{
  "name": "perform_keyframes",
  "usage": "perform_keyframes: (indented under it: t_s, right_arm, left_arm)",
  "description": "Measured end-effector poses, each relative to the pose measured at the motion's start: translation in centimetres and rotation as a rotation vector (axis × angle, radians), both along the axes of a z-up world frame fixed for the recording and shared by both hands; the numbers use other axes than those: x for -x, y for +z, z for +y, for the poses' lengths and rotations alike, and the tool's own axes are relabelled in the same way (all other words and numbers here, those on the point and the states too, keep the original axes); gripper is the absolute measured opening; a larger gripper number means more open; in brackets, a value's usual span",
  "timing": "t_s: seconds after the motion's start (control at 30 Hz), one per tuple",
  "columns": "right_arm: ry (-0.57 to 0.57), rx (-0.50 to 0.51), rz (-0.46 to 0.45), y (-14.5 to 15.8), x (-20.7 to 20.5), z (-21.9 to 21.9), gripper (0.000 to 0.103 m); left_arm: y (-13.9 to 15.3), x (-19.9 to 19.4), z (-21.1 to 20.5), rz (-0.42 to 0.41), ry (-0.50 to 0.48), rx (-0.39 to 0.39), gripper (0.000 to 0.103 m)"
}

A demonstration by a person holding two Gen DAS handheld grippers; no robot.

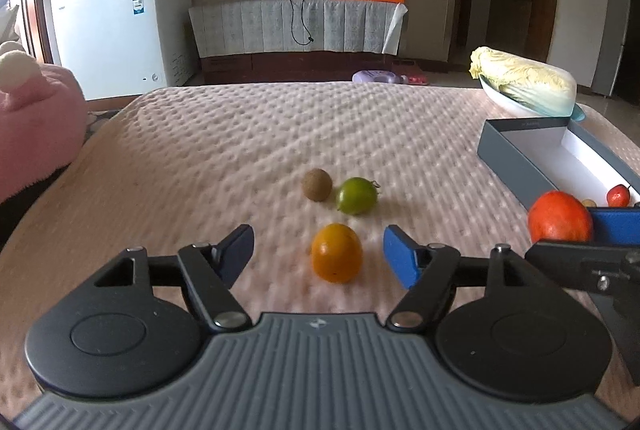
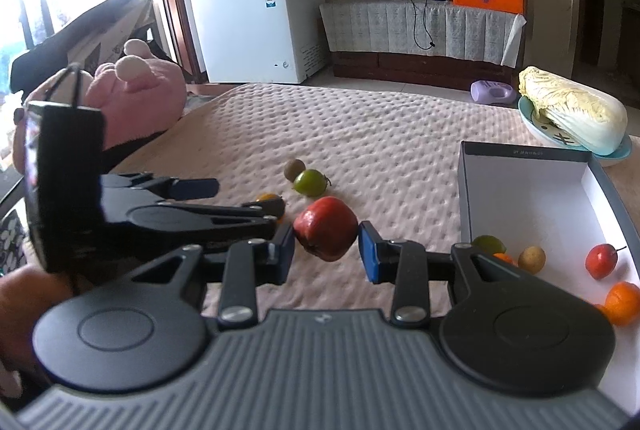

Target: Organize fruits

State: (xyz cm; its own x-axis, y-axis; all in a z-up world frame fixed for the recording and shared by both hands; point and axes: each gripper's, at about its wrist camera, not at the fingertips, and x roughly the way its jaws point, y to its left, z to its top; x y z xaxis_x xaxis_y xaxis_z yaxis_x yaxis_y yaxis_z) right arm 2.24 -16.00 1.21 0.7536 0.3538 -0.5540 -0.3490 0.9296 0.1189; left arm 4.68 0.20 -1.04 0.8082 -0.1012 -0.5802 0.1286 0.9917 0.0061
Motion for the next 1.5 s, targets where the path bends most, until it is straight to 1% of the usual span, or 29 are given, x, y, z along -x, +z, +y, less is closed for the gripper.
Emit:
perform_keyframes:
  t_s: [0.1,0.13,0.2,0.23,0.27,0.37,0.5,0.67,0.87,1.13,1.3,1.5]
  right_arm:
    - [-0.002,-0.007,-0.003,0.2,0.0,-0.4,0.038]
    - [-0.004,-0.009,-0.004,0.2,0.1,-0.5,0.038]
    - [-0.011,-0.011,-0.005,0.3,0.1,-0.8,0.038]
    - [-0.015,-0.01,-0.003,0.3,0.1,-1.0,0.038]
    - [-0.017,-0.009,-0.003,0.3,0.1,-1.1,0.038]
    - [-0.024,-0.013,-0.011,0.6,0.2,-1.5,0.038]
    - [-0.026,-0.016,-0.015,0.7,0.4,-1.8,0.038]
    - [-0.019,-0.019,-0.019,0.9,0.6,-1.9,0.038]
    - [-0.017,-0.029,-0.023,1.3,0.8,-1.9,0.038]
    - [-0.016,-0.03,-0.039,1.9,1.7,-2.4,0.038]
    - [-0.033,-0.034,-0.044,2.1,2.0,-3.5,0.038]
    - [-0.056,-0.032,-0.051,2.4,2.6,-4.9,0.038]
  left_arm:
    - [-0.6,-0.5,-1.1,0.025,-0.009,-0.016,0.075]
    - [-0.8,-0.6,-1.3,0.033,-0.014,-0.018,0.071]
    - [-1.3,-1.0,-1.8,0.056,-0.013,-0.026,0.053]
    - [-1.6,-1.3,-1.9,0.069,-0.008,-0.027,0.038]
    - [-1.8,-1.5,-1.9,0.08,-0.004,-0.026,0.035]
    - [-1.8,-1.6,-1.7,0.081,0.007,-0.005,0.035]
    - [-1.3,-1.3,-1.6,0.056,0.017,-0.019,0.035]
    - [-0.2,-0.7,-1.4,0.033,0.024,-0.02,0.035]
    - [1.6,0.1,-1.3,-0.004,0.023,0.001,0.035]
    - [2.8,1.0,-2.8,-0.03,-0.003,0.001,0.035]
    - [3.3,1.2,-4.3,-0.045,-0.022,-0.001,0.035]
    - [3.9,1.4,-6.6,-0.065,-0.063,0.023,0.035]
